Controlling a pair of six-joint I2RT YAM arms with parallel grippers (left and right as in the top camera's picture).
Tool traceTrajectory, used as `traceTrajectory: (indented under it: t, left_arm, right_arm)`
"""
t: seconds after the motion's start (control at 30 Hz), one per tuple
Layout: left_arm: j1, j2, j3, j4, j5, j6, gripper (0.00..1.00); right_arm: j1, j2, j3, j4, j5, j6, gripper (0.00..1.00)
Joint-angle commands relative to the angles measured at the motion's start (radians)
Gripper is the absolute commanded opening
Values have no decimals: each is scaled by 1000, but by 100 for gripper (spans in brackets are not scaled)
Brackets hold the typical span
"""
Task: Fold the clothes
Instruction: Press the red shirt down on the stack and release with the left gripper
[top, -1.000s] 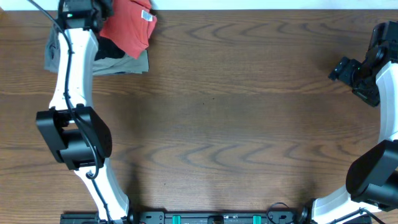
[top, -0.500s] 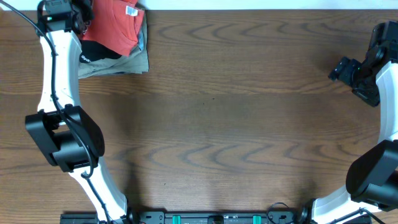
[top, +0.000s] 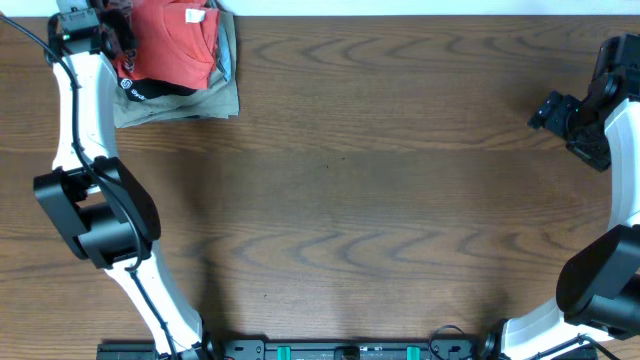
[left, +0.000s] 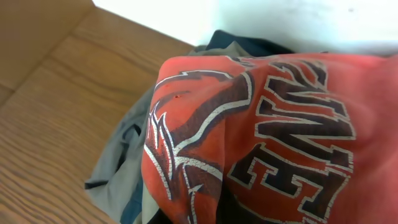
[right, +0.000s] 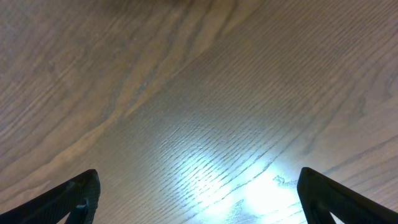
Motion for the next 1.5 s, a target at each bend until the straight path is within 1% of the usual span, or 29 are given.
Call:
traceTrajectory:
  t: [0.0,0.03,0.07,0.13,0.17,0.2,0.23,0.27,0.47,0.57,0.7,0.73,0.8,0.87,0.9,0.93,0.97,1.0,1.07,1.23,1.47]
  left_arm:
    - [6,15,1,0,-33,-6,8]
    - [6,16,1,0,-33,-6,17]
    - [6,16,1,0,-33,-6,28]
    - [6,16,1,-3,-33,-6,29]
    - [6,16,1,-6,-33,-6,33]
    - [6,16,1,-12,-33,-6,42]
    - [6,16,1,-17,-33,-6,58]
    - [6,16,1,-22,-33,-6,70]
    - [5,0,1,-34,-33,-6,71]
    - [0,-31,1,-32,-33,-6,76]
    - [-6,-80,1,1,-33,-6,76]
    - [-8,-90,1,11,-33,-7,75]
    - [-15,-100,1,36,-32,-10,65]
    - [-25,-100,1,63,-11,-10,49]
    - [-30,-97,1,68,5,-10,38]
    - [-34,-92,1,77,32,-10,20]
    - [-38,-86,1,85,56,-10,9]
    - [-42,-79,1,98,83,-10,6]
    - [-48,-62,1,122,105,-10,6]
    - [-51,11,1,179,106,-10,6]
    - [-49,137,1,151,107,-10,6]
  right_arm:
    - [8,-2,9,-1,7,-12,99]
    - [8,-2,9,-1,7,-12,99]
    - [8,-2,9,-1,7,-13,99]
    - [8,-2,9,-1,7,-12,99]
    - [8,-2,9,-1,7,-12,99]
    - [8,-2,9,-1,7,-12,99]
    - [8,-2,9,-1,7,-12,99]
    - [8,-2,9,-1,7,-13,99]
    - [8,-2,9,-1,7,-12,99]
    - [8,-2,9,-1,7,-13,99]
    - [8,-2,9,-1,7,-13,99]
    - [8,-2,9,-1,7,-12,99]
    - [8,-2,9,-1,7,-13,99]
    - [8,-2,9,-1,7,-13,99]
    - [8,-2,9,-1,7,-12,99]
    - [8,-2,9,-1,7,-13,99]
    - [8,-2,9,-1,7,-13,99]
    - [8,-2,9,-1,7,-12,99]
    - [8,-2,9,-1,7,-13,99]
    - [8,-2,9,-1,6,-13,99]
    - [8,-2,9,-1,7,-13,99]
